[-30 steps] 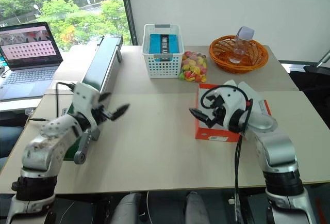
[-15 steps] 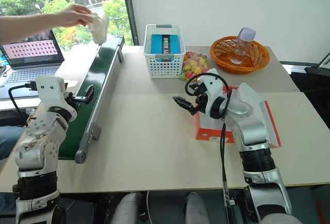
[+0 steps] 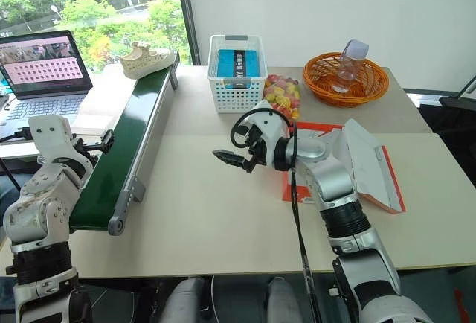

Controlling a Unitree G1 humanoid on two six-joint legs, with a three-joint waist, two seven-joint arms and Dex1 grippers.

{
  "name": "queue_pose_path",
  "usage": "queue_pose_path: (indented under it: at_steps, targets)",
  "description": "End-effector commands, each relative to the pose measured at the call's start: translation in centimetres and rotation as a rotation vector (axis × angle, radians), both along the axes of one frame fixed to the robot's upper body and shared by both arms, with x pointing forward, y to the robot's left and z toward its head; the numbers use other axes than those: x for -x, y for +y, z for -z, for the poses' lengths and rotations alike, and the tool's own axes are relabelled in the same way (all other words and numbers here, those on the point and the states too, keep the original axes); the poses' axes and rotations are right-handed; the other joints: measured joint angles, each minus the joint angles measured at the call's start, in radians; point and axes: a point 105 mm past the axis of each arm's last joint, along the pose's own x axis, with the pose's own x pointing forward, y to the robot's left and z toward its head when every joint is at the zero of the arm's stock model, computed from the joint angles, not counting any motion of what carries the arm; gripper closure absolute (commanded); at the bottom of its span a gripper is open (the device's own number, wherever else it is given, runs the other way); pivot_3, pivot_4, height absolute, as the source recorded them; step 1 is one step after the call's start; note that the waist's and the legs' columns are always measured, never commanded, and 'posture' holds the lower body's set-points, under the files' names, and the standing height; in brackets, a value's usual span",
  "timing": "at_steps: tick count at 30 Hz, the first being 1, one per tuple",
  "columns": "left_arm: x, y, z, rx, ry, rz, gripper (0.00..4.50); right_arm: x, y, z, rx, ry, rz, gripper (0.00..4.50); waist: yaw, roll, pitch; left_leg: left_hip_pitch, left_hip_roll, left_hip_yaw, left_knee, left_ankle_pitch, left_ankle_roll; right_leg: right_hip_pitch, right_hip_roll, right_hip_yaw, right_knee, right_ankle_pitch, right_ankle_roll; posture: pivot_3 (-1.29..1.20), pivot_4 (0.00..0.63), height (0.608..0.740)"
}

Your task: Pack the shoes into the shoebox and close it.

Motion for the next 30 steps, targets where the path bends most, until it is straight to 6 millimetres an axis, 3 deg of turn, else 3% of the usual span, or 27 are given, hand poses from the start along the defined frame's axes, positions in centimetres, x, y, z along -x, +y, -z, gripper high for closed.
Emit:
queue_pose_path:
  at_steps: [1, 9, 12, 19, 30]
  targets:
    - [-0.5, 1.2, -2.2, -0.062, -0.055, 0.007, 0.0, 0.9, 0.7, -1.6, -0.016, -0.051, -0.036, 0.03, 0.0, 0.0, 0.0, 0.0, 0.0, 0.0, 0.0, 0.0, 0.0, 0.0, 0.0, 0.0, 0.0, 0.0, 0.0, 0.0, 0.15, 0.735]
    - [-1.6, 1.4, -3.6, -0.119, -0.081, 0.069, 0.0, 0.6, 0.4, -1.3, -0.004, -0.051, 0.005, 0.03, 0.0, -0.001, 0.0, 0.0, 0.0, 0.0, -0.002, 0.0, 0.0, -0.001, 0.0, -0.001, 0.0, 0.0, -0.001, 0.0, 0.15, 0.735]
    - [-1.8, 2.4, -3.8, -0.149, -0.068, 0.084, 0.0, 0.5, 0.4, -1.3, -0.005, -0.051, 0.015, 0.03, 0.0, -0.001, 0.0, 0.0, 0.0, 0.0, -0.002, 0.0, 0.0, -0.001, 0.0, -0.001, 0.0, 0.0, -0.001, 0.0, 0.15, 0.735]
    - [-2.8, 4.4, -6.7, -0.266, -0.019, 0.201, 0.0, 0.4, -0.1, -1.3, 0.009, -0.057, 0.035, 0.03, 0.0, -0.002, 0.001, -0.001, 0.001, 0.0, -0.003, 0.0, 0.0, -0.002, 0.0, -0.003, 0.0, -0.001, -0.002, 0.0, 0.15, 0.735]
    - [-4.6, 2.7, -6.2, -0.374, 0.078, 0.404, 0.0, 0.3, 0.0, -1.2, 0.007, -0.062, 0.057, 0.03, 0.003, -0.003, 0.001, -0.005, 0.001, 0.0, -0.003, 0.0, 0.0, -0.003, -0.001, -0.006, -0.003, 0.0, -0.002, 0.0, 0.15, 0.735]
